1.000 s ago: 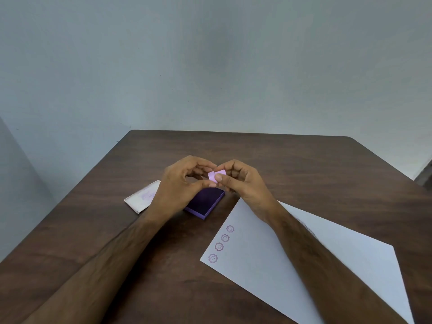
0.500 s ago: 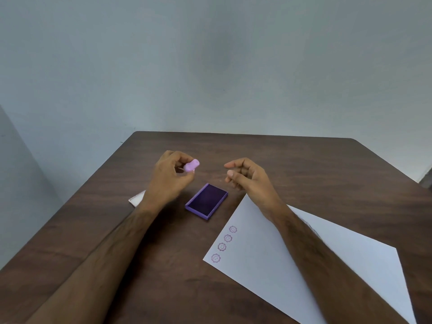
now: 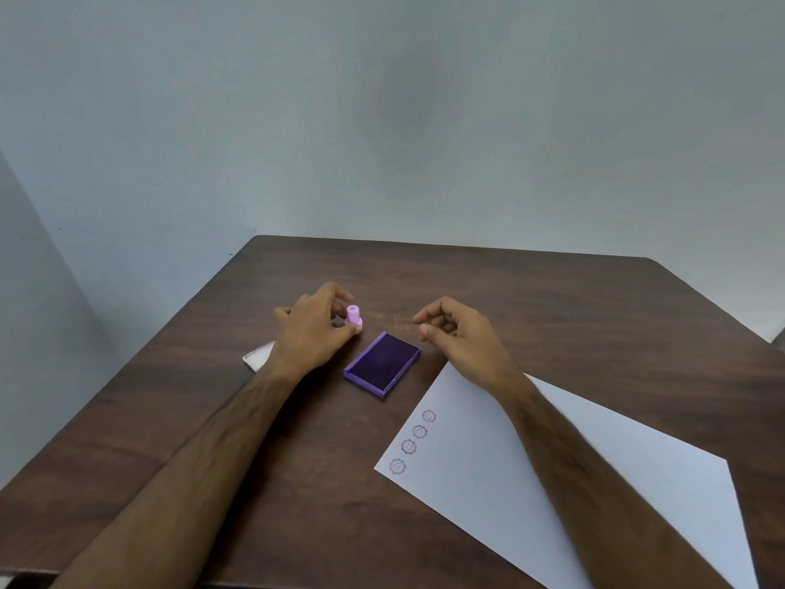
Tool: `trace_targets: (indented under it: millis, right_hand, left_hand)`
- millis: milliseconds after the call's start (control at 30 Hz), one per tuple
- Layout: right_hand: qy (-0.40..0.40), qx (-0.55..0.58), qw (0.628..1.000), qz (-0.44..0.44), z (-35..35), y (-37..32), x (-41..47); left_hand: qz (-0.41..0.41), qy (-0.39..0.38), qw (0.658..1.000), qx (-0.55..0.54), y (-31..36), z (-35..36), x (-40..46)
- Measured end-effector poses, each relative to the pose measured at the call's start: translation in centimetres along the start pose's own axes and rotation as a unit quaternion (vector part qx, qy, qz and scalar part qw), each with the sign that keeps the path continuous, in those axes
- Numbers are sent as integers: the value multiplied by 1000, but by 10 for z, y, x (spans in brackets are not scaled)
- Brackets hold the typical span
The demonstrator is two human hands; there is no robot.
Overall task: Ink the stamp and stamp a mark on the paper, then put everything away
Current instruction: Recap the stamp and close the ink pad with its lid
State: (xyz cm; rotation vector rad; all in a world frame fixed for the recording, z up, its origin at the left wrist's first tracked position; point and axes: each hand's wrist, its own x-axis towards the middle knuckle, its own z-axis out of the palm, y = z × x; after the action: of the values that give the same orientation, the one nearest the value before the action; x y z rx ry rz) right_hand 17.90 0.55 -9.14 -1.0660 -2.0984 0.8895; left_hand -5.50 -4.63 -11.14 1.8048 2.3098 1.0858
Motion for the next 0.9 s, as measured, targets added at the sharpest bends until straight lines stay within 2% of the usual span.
trace_targets:
  millis: [200, 300, 400, 833, 900]
  right_hand:
    - [-57, -58, 997, 2, -6, 2, 1]
    - [-109, -80, 991, -15, -6, 1, 0]
    - [-126, -120, 984, -33, -3, 0, -2]
    - [-139, -134, 980, -49, -5, 1, -6]
    - [-146, -128, 980, -47, -5, 2, -5]
  left_hand:
    - [28, 29, 999, 36, -4, -20, -11]
    - [-16, -36, 993, 112, -15, -39, -29]
    - [-59, -87, 980, 167, -30, -54, -53]
    - [-63, -9, 990, 123, -32, -70, -80]
    - [-67, 10, 994, 84, -30, -71, -78]
